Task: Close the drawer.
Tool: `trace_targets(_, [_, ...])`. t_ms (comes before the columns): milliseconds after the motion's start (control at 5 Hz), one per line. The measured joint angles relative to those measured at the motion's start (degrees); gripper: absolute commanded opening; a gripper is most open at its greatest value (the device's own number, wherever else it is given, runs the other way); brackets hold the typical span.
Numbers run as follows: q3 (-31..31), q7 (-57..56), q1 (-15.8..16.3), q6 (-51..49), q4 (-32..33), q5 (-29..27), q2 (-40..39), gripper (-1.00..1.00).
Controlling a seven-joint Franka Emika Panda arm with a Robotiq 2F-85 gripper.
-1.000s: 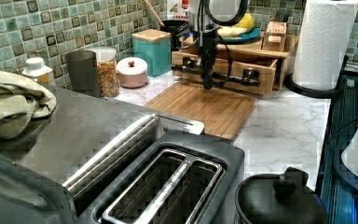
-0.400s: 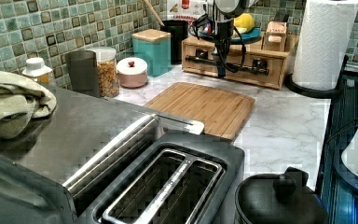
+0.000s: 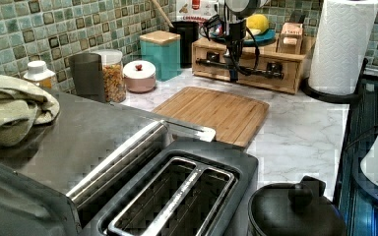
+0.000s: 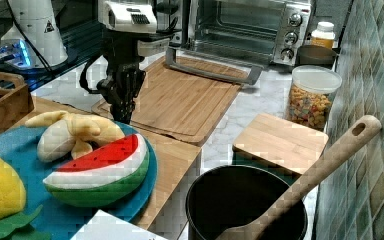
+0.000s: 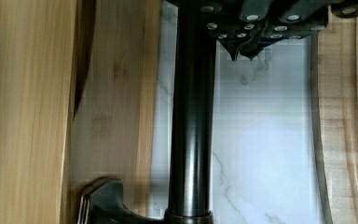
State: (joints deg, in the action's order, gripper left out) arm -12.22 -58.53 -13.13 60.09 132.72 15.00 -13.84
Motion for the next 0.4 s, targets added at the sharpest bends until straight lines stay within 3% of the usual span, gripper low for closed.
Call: trace_targets(400, [0.03,0.00,-0.06,-0.11,-0.22,-1.73,-0.13,-1.00])
